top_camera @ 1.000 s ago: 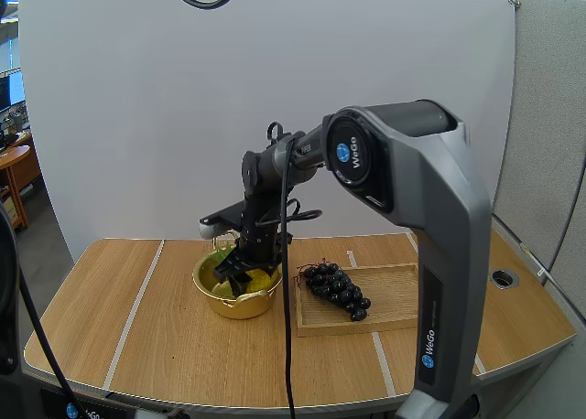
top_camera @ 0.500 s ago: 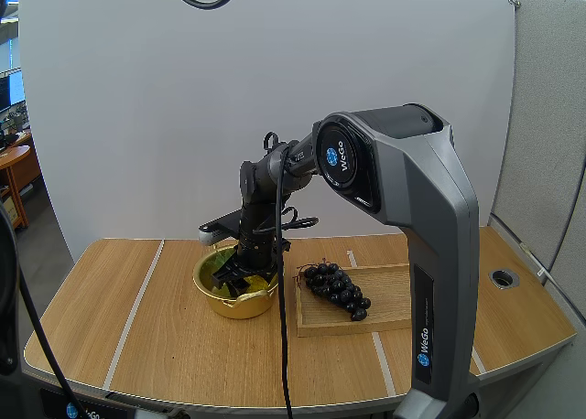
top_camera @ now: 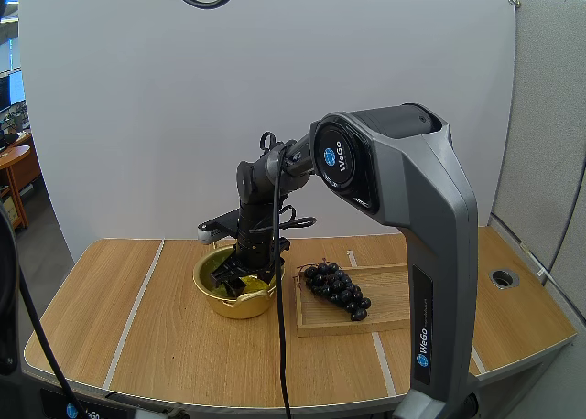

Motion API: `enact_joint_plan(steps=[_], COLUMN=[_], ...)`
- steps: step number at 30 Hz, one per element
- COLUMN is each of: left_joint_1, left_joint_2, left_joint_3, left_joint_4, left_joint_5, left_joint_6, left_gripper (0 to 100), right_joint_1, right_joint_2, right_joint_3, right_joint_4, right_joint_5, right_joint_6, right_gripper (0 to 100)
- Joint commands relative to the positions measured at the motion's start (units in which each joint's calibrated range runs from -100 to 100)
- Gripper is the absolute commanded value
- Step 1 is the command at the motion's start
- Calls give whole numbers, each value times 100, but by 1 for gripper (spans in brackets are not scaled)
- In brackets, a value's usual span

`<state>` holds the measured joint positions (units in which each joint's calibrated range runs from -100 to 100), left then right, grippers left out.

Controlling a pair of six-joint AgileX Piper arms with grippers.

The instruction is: Open the pot, put the pineapple inside, and close it

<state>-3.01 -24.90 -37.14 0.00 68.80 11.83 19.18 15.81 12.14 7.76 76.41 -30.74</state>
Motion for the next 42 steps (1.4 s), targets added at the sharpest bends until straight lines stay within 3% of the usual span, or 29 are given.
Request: enact_joint_plan(steps=[1,17,25,42], left_joint_1=[-17,-17,-17,-17], left_joint_2=[-26,-26,-26,-26], left_joint_3=[-50,-50,-50,-50], left_joint_4=[31,31,31,31], left_joint_5=[-244,-244,-244,-244], left_joint_6=[-51,-51,-51,-51], left_gripper=[0,0,0,0], right_joint_1=[-16,-16,-16,-16], right_joint_2=[-249,-2252,-3237,-6101], right_joint_3=[5,5,53,1696], right_joint_4=[-145,-169,-463,-461], right_joint_5=[140,1397,2177,2359], right_joint_6=[53,108,440,855], right_gripper=[100,100,100,100])
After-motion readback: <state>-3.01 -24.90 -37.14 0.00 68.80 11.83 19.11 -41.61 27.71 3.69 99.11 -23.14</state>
